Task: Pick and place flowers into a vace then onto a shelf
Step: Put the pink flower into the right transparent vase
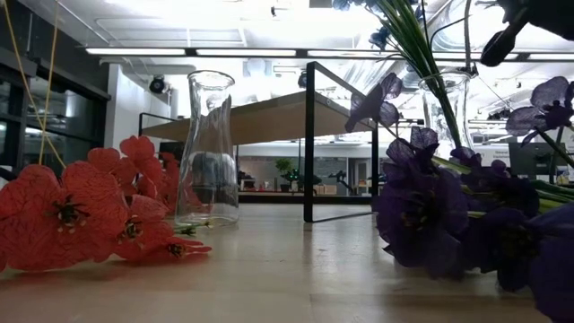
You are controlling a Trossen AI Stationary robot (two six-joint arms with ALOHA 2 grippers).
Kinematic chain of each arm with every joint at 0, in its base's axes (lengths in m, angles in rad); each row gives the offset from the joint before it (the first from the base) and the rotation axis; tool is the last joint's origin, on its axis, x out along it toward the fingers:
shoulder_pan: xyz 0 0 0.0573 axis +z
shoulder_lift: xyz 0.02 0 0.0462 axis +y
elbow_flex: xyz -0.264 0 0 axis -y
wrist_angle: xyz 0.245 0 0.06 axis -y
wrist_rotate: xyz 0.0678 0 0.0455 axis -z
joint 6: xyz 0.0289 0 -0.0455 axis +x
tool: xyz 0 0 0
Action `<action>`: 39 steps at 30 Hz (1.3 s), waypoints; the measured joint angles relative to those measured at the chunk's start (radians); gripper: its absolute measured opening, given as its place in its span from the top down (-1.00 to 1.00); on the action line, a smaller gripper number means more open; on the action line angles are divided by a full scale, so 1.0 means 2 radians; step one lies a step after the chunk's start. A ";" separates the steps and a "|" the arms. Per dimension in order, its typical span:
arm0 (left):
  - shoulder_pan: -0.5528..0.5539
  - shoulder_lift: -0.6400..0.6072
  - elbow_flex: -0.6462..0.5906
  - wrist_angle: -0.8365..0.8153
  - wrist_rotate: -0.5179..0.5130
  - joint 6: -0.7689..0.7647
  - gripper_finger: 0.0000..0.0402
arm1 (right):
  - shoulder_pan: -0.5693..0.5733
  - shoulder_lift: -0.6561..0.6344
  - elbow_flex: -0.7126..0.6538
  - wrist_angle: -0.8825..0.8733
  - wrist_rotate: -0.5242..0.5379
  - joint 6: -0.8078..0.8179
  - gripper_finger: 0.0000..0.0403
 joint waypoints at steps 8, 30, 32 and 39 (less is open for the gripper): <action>0.000 0.000 0.000 0.000 -0.001 0.000 -0.83 | 0.000 0.058 0.000 0.068 -0.005 -0.009 1.00; 0.000 0.000 0.000 0.000 -0.001 0.000 -0.83 | 0.000 0.156 0.000 0.097 0.001 -0.006 1.00; 0.000 0.000 0.000 0.000 -0.001 0.000 -0.83 | 0.000 0.166 0.000 0.098 0.001 -0.012 1.00; 0.000 0.000 0.000 0.000 -0.001 0.000 -0.83 | 0.002 0.186 0.000 0.100 0.000 -0.025 1.00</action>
